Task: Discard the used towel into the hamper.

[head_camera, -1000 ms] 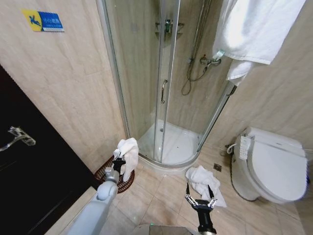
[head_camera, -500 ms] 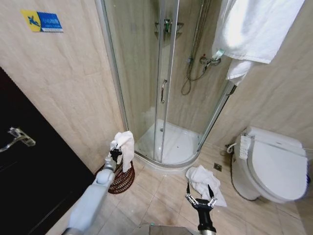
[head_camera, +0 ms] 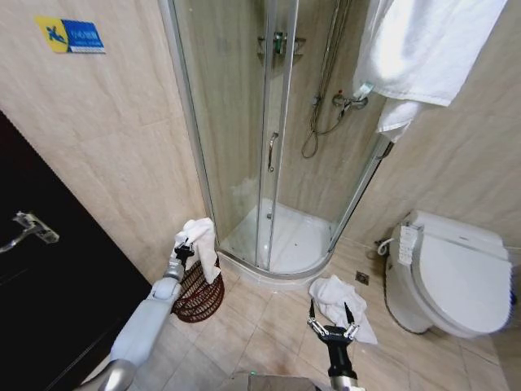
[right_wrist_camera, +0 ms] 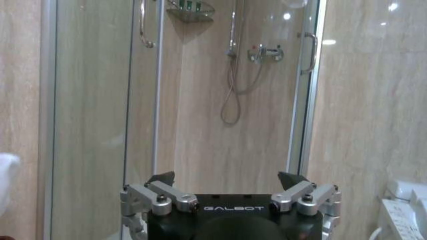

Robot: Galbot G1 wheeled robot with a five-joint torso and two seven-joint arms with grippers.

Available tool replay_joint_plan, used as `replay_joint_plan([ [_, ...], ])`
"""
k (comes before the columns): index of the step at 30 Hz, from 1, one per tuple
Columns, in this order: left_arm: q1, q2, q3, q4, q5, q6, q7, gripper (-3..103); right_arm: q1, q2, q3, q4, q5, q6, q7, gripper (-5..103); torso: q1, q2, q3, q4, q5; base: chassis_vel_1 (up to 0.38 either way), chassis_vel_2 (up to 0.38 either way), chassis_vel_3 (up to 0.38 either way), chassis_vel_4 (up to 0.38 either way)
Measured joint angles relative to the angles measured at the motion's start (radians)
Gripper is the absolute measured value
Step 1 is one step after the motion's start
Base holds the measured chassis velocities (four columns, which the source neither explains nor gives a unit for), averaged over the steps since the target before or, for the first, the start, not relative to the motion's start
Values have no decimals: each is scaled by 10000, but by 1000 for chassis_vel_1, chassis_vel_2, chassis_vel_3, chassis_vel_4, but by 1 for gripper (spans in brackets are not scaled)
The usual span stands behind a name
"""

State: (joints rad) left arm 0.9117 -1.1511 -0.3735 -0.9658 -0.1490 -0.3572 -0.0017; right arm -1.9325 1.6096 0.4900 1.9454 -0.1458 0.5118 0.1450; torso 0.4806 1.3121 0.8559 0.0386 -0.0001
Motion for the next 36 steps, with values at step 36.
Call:
replay_joint_plan([
  [36, -1824, -1141, -121, 5212, 1423, -1103, 689, 4, 181, -15, 320, 361, 740, 102, -611, 100, -1, 0, 0, 0, 2, 0, 0, 0, 0],
])
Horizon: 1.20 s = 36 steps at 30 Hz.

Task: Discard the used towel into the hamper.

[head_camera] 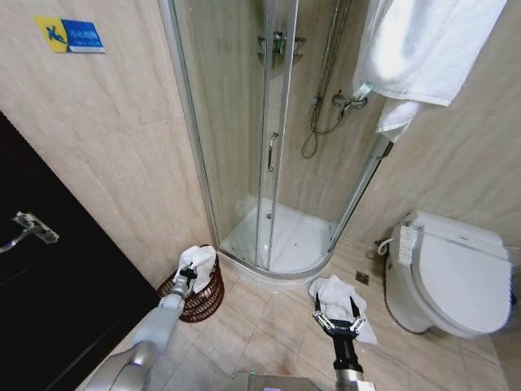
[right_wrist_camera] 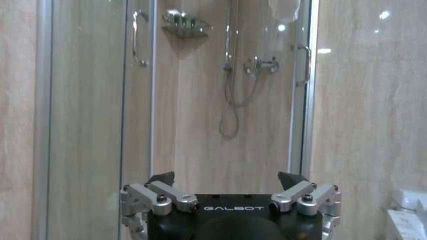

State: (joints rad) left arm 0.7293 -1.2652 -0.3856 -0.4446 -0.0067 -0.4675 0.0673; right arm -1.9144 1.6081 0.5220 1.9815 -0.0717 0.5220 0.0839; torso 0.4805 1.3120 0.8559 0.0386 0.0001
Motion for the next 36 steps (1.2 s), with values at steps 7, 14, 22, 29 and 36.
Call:
replay_joint_plan([
  [7, -376, -179, -278, 721, 710, 244, -30, 4, 35, 0, 93, 279, 384, 317, -322, 100, 0, 0, 0, 1, -1, 0, 0, 0, 0],
  [14, -796, -348, -527, 1507, 1282, 274, 21, 4, 58, 0, 149, 466, 393, 451, -439, 100, -1, 0, 0, 0, -2, 0, 0, 0, 0],
  [22, -1101, -471, -757, 2084, 2099, 571, 307, 4, 73, 0, 175, 450, 473, 567, -506, 100, -1, 0, 0, 1, 0, 0, 0, 0, 0],
  [29, -1243, -527, -810, 2383, 2428, 928, 561, 4, 127, 0, 235, 420, 596, 611, -535, 100, -1, 0, 0, 0, -1, 0, 0, 0, 0],
  [36, -1222, -674, -855, 2456, 2488, 1160, 598, 4, 244, 0, 289, 423, 756, 615, -625, 100, 0, 0, 0, 0, -1, 0, 0, 0, 0],
])
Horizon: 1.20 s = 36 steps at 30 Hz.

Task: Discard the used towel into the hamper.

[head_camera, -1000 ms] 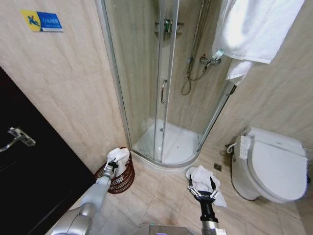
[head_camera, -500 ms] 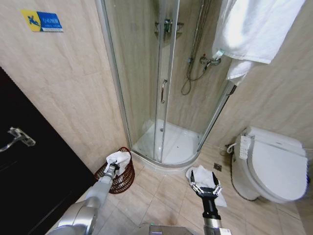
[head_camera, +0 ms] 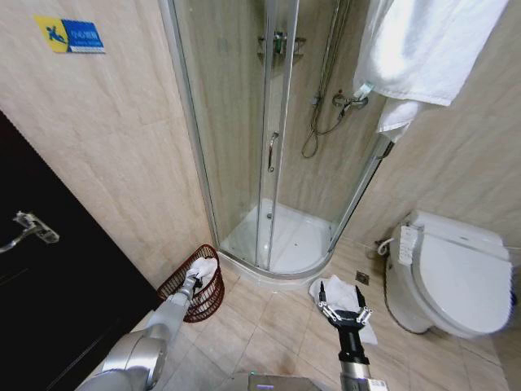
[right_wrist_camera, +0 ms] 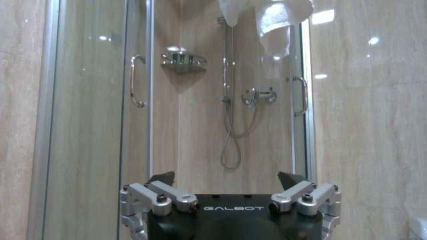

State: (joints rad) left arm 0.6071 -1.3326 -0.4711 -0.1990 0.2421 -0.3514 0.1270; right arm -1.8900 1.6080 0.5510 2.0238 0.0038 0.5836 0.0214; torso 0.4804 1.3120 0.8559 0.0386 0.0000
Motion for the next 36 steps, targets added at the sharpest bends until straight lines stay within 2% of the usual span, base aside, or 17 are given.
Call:
replay_joint_plan([
  [7, -22, -47, -20, 8, -35, 106, -126, 3, 29, 0, -19, -7, -15, -21, -13, 100, 0, 0, 0, -1, 0, 0, 0, 0, 0],
  [10, -25, -53, -18, 8, -37, 155, -205, 18, 76, 0, -30, -10, -50, -18, 12, 100, 0, 0, 0, 0, 0, 0, 0, 0, 0],
  [13, -24, -51, -10, 2, -59, 265, -305, 24, 86, 0, -34, -8, -52, -16, 47, 100, 0, 0, 0, 0, 0, 0, 0, 0, 0],
  [15, -24, -37, -6, -28, -100, 320, -359, 34, 104, 0, -31, -18, -70, 3, 80, 100, 0, 0, 0, 0, 0, 0, 0, 0, 0],
  [16, -24, -37, -6, -28, -100, 320, -359, 34, 104, 0, -31, -18, -70, 3, 80, 100, 0, 0, 0, 0, 0, 0, 0, 0, 0],
  [18, -22, -13, 2, -62, -105, 320, -369, 45, 109, 0, -31, -46, -85, 24, 127, 100, 0, 0, 0, -1, 0, 0, 0, 0, 0],
  [19, -22, -13, 2, -62, -105, 320, -369, 45, 109, 0, -31, -46, -85, 24, 127, 100, 0, 0, 0, -1, 0, 0, 0, 0, 0],
  [22, -16, 1, 4, -76, -106, 308, -370, 61, 110, 0, -33, -52, -89, 30, 151, 100, 2, 0, 0, -1, 0, 0, 0, 0, 0],
  [25, -8, 1, 4, -81, -106, 302, -370, 67, 116, 0, -32, -56, -91, 30, 147, 100, 2, 0, 0, -1, 0, 0, 0, 0, 0],
  [29, -4, -6, 2, -88, -106, 262, -365, 89, 128, 0, -21, -90, -129, 36, 89, 100, 2, 0, 0, -1, 0, 0, 0, 0, 0],
  [30, -4, -6, 2, -88, -106, 262, -365, 89, 128, 0, -21, -90, -129, 36, 89, 100, 2, 0, 0, -1, 0, 0, 0, 0, 0],
  [33, -4, -14, -15, -91, -106, 250, -363, 97, 145, 0, -20, -118, -156, 38, 87, 100, 2, 0, 0, -1, 0, 0, 0, 0, 0],
  [36, -5, -22, -22, -87, -106, 245, -362, 100, 153, 0, -11, -137, -175, 37, 92, 100, 2, 0, 0, -1, 0, 0, 0, 0, 0],
])
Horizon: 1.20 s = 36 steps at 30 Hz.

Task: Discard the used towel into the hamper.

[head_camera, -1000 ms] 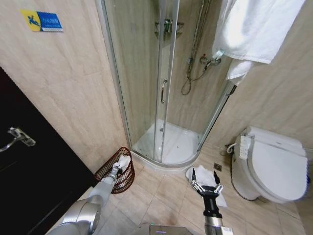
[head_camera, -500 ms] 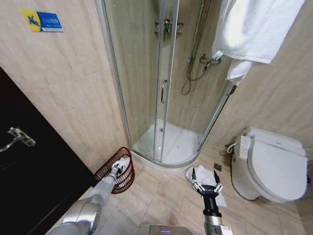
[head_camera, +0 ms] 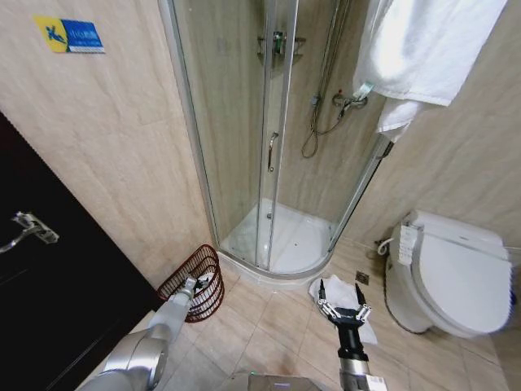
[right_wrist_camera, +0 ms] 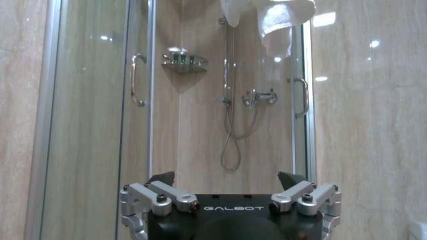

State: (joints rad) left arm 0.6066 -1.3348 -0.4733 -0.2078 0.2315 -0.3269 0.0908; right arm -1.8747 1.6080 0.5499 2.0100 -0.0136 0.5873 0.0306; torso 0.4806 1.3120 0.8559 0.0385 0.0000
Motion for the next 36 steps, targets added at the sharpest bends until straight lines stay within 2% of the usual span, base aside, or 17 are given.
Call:
replay_joint_plan([
  [9, -2, -10, -12, 10, -34, -39, 4, 100, 19, 0, 6, -29, -29, -9, 19, 100, 0, 0, 0, 0, 0, 0, 0, 0, 0],
  [13, 84, 56, -17, -200, -370, -494, 76, 100, 20, 0, -3, -29, -37, -41, 26, 100, 0, 0, 0, 0, -1, 0, 0, 0, 0],
  [15, 465, 215, 19, -974, -817, -894, 210, 100, -13, 0, -10, 19, -99, -49, 27, 100, 0, 0, 0, -2, -1, 0, 0, 0, 0],
  [16, 465, 215, 19, -974, -817, -894, 210, 100, -13, 0, -10, 19, -99, -49, 27, 100, 0, 0, 0, -2, -1, 0, 0, 0, 0],
  [19, 1417, 617, 280, -2709, -2165, -952, 446, 100, -79, 0, -6, 231, -126, -159, 25, 100, 0, 0, 0, -1, -4, 0, 0, 0, 0],
  [20, 1417, 617, 280, -2709, -2165, -952, 446, 100, -79, 0, -6, 231, -126, -159, 25, 100, 0, 0, 0, -1, -4, 0, 0, 0, 0],
  [21, 1648, 726, 387, -3123, -2550, -881, 467, 100, -81, 0, -6, 285, -132, -184, 25, 100, 0, 0, 0, -2, -3, 0, 0, 0, 0],
  [23, 2504, 1188, 631, -4690, -3999, -823, 478, 100, -157, 0, 13, 619, -184, -331, 20, 100, -3, 0, 0, 0, -2, 0, 0, 0, 0],
  [24, 2504, 1188, 631, -4690, -3999, -823, 478, 100, -157, 0, 13, 619, -184, -331, 20, 100, -3, 0, 0, 0, -2, 0, 0, 0, 0],
  [25, 3056, 1465, 642, -5637, -4753, -732, 475, 100, -265, 0, 64, 889, -198, -466, 17, 100, -3, 0, 0, -1, 0, 0, 0, 0, 0],
  [26, 3511, 1676, 632, -6358, -5385, -514, 473, 100, -357, 0, 111, 1112, -200, -599, 18, 100, -3, 0, -1, -3, -1, 0, 0, 0, 0],
  [27, 3511, 1676, 632, -6358, -5385, -514, 473, 100, -357, 0, 111, 1112, -200, -599, 18, 100, -3, 0, -1, -3, -1, 0, 0, 0, 0],
  [28, 3932, 1855, 596, -7000, -5928, -269, 468, 100, -419, -1, 154, 1298, -199, -712, 18, 100, -3, 0, 0, -2, -2, 0, 0, 0, 0],
  [30, 5463, 2311, 228, -9366, -7311, 384, 466, 100, -545, 0, 331, 1950, -174, -1097, 36, 100, -4, 1, -1, 2, -1, 0, 0, 0, 0],
  [31, 5463, 2311, 228, -9366, -7311, 384, 466, 100, -545, 0, 331, 1950, -174, -1097, 36, 100, -4, 1, -1, 2, -1, 0, 0, 0, 0],
  [34, 6766, 2515, -291, -11518, -7863, 503, 370, 100, -600, -1, 503, 2765, -142, -1545, 13, 100, -4, 1, -1, 3, 1, 0, 0, 0, 0],
  [36, 7000, 2520, -410, -11982, -7966, 536, 328, 100, -599, -1, 541, 2934, -139, -1636, -5, 100, -5, 1, -1, 3, -2, 0, 0, 0, 0],
])
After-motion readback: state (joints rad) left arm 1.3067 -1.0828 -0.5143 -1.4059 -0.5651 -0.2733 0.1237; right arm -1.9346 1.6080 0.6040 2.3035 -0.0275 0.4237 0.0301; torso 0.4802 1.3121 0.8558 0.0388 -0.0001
